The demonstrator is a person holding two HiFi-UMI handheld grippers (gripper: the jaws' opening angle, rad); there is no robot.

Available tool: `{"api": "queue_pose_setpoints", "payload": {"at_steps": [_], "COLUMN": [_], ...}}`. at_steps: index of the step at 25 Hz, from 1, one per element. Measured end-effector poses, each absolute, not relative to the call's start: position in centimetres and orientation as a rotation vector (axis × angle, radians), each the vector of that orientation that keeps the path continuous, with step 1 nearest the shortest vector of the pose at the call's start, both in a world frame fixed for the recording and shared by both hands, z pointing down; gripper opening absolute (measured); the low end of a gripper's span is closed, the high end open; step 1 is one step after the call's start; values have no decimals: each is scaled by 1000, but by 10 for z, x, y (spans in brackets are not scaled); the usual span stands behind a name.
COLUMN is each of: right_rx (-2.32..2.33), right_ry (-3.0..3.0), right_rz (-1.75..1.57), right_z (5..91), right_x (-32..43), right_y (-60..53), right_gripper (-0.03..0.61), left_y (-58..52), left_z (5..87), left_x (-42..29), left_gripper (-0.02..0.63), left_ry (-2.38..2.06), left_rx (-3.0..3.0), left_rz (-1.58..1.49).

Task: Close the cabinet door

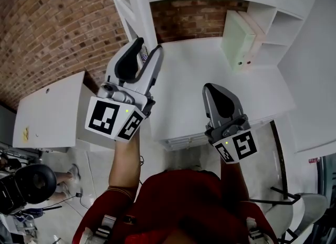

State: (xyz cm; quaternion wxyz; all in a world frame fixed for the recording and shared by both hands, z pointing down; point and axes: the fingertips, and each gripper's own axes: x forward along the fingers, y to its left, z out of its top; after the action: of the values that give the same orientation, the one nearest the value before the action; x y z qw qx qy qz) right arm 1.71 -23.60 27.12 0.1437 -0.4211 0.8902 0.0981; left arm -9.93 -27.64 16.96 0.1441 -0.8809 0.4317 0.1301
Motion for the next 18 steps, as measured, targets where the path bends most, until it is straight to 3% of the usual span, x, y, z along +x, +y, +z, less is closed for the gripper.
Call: {"api": "queue_pose_setpoints", "payload": {"at_steps": [18], "right_rx": [-1148], "right_ry": [2631], "right_rz": [277], "right_z": [274], "right_x": [94], "right_y": [-254], "right_gripper": [14], "left_y": [-310], "left_z": [167], "left_x": [-52], "left_gripper": [176], "left_ry": [1436], "left_rx": [-2438], "left_rz": [410]}}
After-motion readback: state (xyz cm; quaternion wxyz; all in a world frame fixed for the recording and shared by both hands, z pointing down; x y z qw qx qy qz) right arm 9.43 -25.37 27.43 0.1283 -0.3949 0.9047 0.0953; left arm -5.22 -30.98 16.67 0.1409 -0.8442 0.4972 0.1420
